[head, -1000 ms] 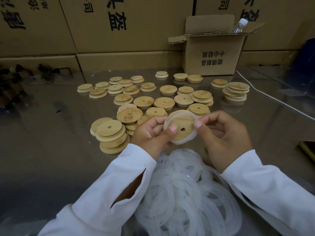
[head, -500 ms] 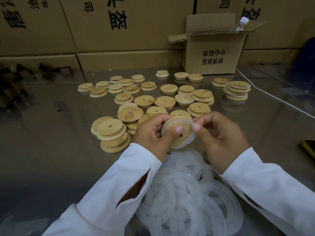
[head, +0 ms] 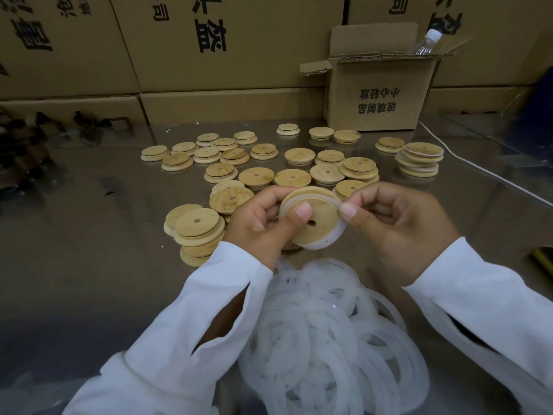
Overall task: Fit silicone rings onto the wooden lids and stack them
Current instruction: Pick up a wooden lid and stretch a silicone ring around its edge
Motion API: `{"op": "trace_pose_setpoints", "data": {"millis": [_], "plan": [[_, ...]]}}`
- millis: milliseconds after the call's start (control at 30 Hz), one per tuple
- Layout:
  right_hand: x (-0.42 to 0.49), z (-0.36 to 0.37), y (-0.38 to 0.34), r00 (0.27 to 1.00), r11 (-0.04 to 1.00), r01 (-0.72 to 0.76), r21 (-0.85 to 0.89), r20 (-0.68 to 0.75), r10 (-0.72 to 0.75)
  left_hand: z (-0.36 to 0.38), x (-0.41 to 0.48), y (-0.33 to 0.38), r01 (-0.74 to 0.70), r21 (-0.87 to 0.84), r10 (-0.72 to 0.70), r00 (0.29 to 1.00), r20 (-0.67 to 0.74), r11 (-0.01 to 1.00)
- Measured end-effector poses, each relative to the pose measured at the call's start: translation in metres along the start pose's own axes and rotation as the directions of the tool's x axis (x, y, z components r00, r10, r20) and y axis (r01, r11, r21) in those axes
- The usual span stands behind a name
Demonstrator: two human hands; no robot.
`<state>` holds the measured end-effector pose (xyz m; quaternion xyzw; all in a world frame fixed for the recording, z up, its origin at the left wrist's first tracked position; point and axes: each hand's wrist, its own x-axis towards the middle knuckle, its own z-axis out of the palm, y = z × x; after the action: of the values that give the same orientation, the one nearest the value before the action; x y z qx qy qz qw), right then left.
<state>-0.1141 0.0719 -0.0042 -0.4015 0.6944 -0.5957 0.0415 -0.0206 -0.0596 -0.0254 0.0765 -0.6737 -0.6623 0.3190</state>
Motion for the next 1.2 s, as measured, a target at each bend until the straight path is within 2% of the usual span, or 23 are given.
{"op": "trace_pose_setpoints", "data": {"millis": [133,300,400,633,833,1000,1200], "plan": [[0.001,-0.001,-0.001,1.000,0.999,0.005,0.040,0.002,-0.005,0.002,-0.001,-0.004,0.061,-0.101,-0.062,0.998,-0.002,0.993],[-0.006,0.002,0.010,0.995,0.994,-0.079,0.079,-0.047,0.083,0.008,-0.005,-0.010,0.029,0.022,-0.028,0.999,-0.027,0.999],[-0.009,0.005,0.012,0.993,0.996,-0.094,0.008,-0.076,0.094,0.010,-0.004,-0.012,0.029,0.055,-0.027,0.999,-0.046,0.998],[-0.012,0.008,0.009,0.984,0.964,-0.064,-0.260,-0.177,0.018,0.009,-0.002,-0.012,0.096,-0.017,-0.098,0.984,-0.149,0.995],[-0.008,0.002,0.013,0.988,0.911,-0.045,-0.410,-0.152,-0.020,0.013,-0.003,-0.012,0.130,0.021,-0.126,0.983,-0.137,0.991],[-0.005,0.001,0.015,0.994,0.911,-0.036,-0.410,-0.105,-0.008,0.011,-0.002,-0.011,0.116,0.047,-0.111,0.988,-0.105,0.992],[-0.001,-0.003,0.014,0.992,0.934,-0.120,-0.337,-0.073,0.101,0.009,0.000,-0.009,0.101,0.038,-0.098,0.993,-0.068,0.994]]}}
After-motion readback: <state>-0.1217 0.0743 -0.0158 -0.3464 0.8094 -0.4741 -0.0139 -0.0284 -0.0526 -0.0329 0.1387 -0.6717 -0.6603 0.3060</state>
